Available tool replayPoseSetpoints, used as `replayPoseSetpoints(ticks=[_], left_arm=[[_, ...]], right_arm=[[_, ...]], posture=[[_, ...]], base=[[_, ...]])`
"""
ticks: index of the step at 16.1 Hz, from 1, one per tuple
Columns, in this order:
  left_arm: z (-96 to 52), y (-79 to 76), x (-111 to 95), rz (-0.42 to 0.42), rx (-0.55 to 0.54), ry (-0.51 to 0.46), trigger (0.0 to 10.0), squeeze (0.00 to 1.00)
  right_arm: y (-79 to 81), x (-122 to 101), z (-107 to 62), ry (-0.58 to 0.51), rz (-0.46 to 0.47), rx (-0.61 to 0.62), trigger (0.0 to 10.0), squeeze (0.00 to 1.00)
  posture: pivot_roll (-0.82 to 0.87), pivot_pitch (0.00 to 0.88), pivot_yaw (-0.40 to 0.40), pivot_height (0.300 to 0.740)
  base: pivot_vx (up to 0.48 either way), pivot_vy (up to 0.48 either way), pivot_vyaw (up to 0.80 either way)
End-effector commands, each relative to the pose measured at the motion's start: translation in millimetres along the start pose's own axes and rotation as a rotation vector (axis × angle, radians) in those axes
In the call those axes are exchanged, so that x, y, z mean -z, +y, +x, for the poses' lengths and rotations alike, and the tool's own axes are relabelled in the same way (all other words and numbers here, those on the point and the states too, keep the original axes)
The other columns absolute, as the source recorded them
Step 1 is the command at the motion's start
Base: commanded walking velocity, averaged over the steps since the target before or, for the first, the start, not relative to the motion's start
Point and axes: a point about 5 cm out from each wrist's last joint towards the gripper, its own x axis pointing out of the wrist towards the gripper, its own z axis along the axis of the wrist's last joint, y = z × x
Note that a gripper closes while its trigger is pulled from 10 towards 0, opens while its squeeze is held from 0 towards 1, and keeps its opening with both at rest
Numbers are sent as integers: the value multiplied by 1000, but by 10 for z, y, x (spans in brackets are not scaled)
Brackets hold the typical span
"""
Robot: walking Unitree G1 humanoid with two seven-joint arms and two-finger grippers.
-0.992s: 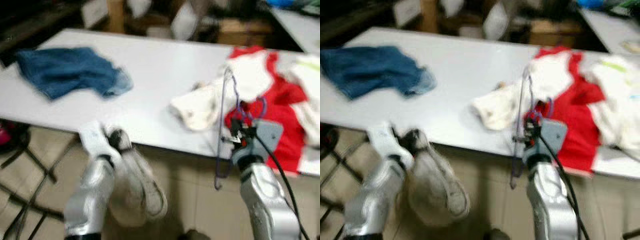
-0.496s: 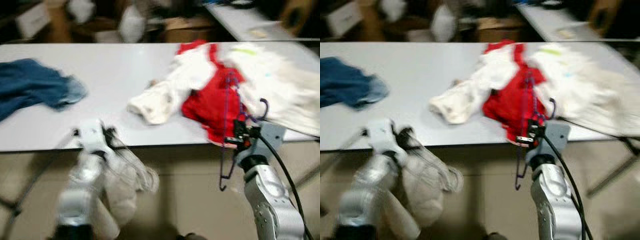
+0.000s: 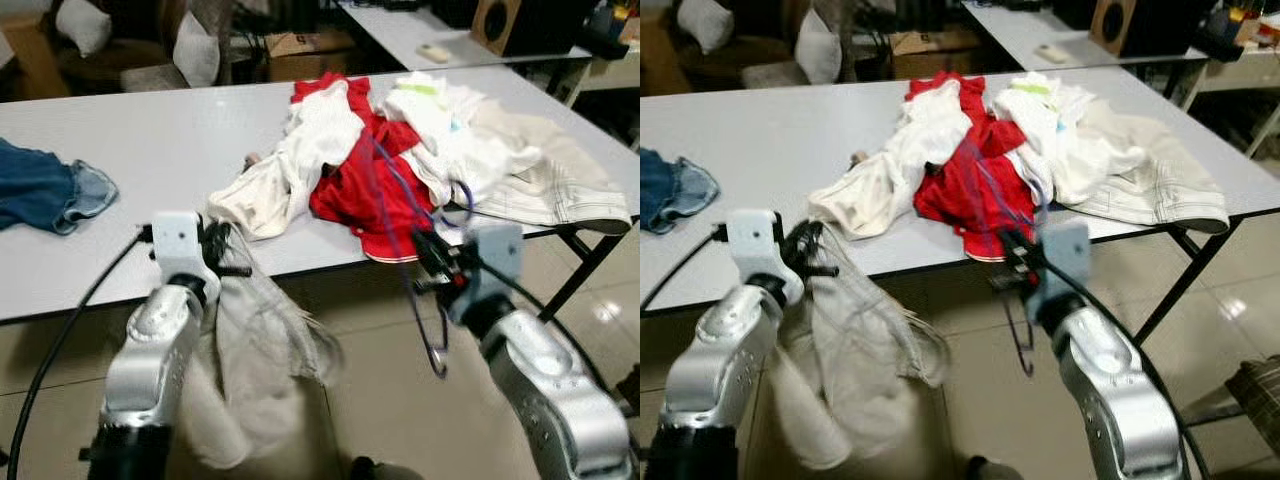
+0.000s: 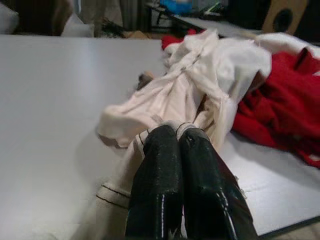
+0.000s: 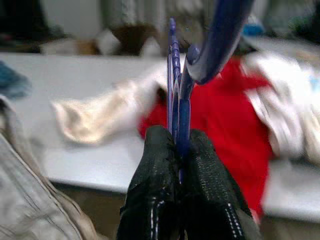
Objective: Hang hanger
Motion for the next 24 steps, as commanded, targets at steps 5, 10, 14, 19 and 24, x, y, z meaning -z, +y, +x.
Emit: replayPoseSetpoints(ticks=[5,10,14,19,24], left_arm=[[17,-64,-212,56,44,-45,10000,0],[30,-105,-220,14,62,-45,10000,0],[31,-107,-181,21,45,-35,10000,0],[108,-208,-342,28,99,-74,10000,0],[452,-192,-985,45,157,-212,10000,0]], right_arm=[[3,-16,-12,31,22,-47,10000,0],[-10,-8,-71,16,2,-48,10000,0],[7,64,-65,38,-23,-40,10000,0],[1,-8,-103,20,-50,-143,10000,0],[-280,-362,-535,68,-242,-394,10000,0]], posture=[[-147,0,22,740],[-149,0,32,740],[-146,0,43,740],[-134,0,33,740],[-153,0,56,740]], base=[[0,0,0],[0,0,0],[0,0,0],[0,0,0],[0,0,0]])
